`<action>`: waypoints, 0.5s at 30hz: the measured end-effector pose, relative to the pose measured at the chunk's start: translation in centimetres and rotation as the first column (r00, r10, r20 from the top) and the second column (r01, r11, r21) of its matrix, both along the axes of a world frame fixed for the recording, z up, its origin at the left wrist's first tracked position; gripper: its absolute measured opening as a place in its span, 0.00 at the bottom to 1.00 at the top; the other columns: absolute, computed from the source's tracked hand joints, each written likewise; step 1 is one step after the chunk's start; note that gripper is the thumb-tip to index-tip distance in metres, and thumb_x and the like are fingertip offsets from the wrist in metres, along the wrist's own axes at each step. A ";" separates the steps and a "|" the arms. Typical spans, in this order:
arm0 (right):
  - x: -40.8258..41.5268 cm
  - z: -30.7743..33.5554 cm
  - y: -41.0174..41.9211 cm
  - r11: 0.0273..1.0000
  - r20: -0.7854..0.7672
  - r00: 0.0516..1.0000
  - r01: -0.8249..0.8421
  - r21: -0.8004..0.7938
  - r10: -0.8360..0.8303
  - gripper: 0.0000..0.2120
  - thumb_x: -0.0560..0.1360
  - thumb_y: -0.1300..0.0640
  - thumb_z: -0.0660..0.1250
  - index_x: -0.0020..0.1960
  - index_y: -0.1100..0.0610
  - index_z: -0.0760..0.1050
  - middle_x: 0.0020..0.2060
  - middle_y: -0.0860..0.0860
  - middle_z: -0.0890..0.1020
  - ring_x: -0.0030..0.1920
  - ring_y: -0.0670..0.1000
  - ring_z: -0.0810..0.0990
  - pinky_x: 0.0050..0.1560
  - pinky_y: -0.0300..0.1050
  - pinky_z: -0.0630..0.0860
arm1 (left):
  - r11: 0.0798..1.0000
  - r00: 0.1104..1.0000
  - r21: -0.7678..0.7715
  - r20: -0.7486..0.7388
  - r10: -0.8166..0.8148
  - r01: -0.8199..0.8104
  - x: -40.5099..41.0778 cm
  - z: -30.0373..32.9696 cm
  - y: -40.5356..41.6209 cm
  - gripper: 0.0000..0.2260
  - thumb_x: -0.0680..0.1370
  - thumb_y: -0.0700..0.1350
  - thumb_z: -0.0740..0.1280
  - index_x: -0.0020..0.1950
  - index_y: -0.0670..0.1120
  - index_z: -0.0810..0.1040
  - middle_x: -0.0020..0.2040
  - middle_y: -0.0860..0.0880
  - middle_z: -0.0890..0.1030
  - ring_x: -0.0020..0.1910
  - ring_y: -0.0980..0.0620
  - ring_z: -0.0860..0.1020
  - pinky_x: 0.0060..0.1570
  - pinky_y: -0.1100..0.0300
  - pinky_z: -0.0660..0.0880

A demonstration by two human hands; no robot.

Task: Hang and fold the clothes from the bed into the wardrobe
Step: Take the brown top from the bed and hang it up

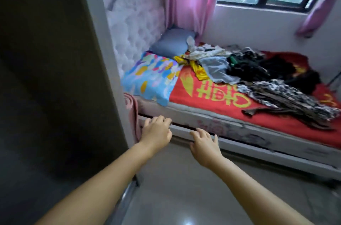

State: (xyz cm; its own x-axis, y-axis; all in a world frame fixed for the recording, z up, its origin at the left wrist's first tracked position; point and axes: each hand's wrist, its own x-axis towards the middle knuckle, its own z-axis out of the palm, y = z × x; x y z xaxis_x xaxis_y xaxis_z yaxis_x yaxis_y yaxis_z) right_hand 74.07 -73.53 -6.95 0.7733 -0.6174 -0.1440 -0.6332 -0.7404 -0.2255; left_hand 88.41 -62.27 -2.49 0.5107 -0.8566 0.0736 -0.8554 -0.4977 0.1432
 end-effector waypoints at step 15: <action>-20.8 -3.0 -18.3 0.801 -0.148 0.814 0.580 0.150 -0.562 0.22 0.81 0.51 0.53 0.75 0.51 0.58 0.76 0.52 0.57 0.76 0.55 0.55 0.73 0.65 0.48 | 0.889 0.867 0.102 -0.296 -0.401 0.446 -14.7 -4.1 -25.7 0.20 0.80 0.48 0.58 0.72 0.49 0.63 0.65 0.47 0.71 0.63 0.47 0.70 0.59 0.52 0.69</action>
